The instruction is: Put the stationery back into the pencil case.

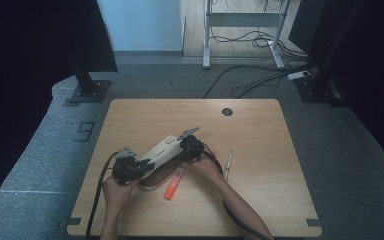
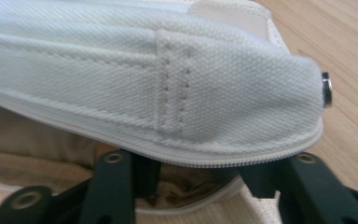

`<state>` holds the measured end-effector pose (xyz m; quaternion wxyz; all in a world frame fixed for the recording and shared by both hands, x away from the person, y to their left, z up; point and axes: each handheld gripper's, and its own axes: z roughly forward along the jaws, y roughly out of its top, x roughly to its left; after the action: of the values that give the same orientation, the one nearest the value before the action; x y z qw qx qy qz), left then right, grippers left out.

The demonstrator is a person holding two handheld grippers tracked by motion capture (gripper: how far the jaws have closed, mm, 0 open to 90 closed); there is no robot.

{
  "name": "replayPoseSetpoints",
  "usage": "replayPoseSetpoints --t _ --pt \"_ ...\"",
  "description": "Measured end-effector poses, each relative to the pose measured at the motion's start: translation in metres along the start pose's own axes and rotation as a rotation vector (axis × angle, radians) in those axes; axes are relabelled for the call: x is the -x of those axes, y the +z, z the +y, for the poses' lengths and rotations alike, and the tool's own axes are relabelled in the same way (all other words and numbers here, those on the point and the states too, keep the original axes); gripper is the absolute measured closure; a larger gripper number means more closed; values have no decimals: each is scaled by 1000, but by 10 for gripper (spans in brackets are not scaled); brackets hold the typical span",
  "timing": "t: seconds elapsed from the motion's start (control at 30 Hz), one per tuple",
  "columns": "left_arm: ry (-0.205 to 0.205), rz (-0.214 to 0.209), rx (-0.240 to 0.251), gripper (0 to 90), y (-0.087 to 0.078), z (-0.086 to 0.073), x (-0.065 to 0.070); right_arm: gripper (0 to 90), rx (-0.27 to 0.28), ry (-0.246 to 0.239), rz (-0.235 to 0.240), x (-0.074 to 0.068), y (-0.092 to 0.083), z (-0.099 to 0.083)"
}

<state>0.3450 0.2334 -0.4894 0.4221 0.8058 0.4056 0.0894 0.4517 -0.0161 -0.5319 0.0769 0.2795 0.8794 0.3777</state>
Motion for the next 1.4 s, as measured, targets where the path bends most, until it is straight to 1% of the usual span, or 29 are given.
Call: replayPoseSetpoints --t 0.1,0.17,0.27,0.33,0.53,0.67,0.73,0.83,1.0,1.1,1.2,1.3,1.4 --pt "0 1 2 717 0 0 0 473 -15 -14 7 -1 -2 -1" --pt "0 1 2 716 0 0 0 458 -15 -24 7 -2 -4 -1" --pt "2 2 2 716 0 0 0 439 -16 -23 7 -3 -8 -2" --pt "1 2 2 717 0 0 0 432 -16 -32 6 -3 -11 -2" --pt "3 4 3 717 0 0 0 416 -17 -32 -6 -2 -21 -6" --pt "5 4 2 717 0 0 0 376 -21 -32 -16 0 -26 -10" --pt "5 4 2 716 0 0 0 355 -15 -38 -24 1 -30 -12" --pt "4 4 2 715 0 0 0 322 -11 -33 -29 3 -35 -14" --pt "5 4 2 714 0 0 0 303 -15 -27 -45 5 -47 -18" --pt "5 5 1 714 0 0 1 303 -11 -24 -53 9 -54 -21" --pt "5 6 1 714 0 0 1 299 -12 -17 -72 14 -61 -25" --pt "5 4 0 712 0 0 1 293 -15 -3 -91 21 -67 -30" --pt "4 3 0 711 0 0 0 282 -24 19 -117 32 -73 -38"
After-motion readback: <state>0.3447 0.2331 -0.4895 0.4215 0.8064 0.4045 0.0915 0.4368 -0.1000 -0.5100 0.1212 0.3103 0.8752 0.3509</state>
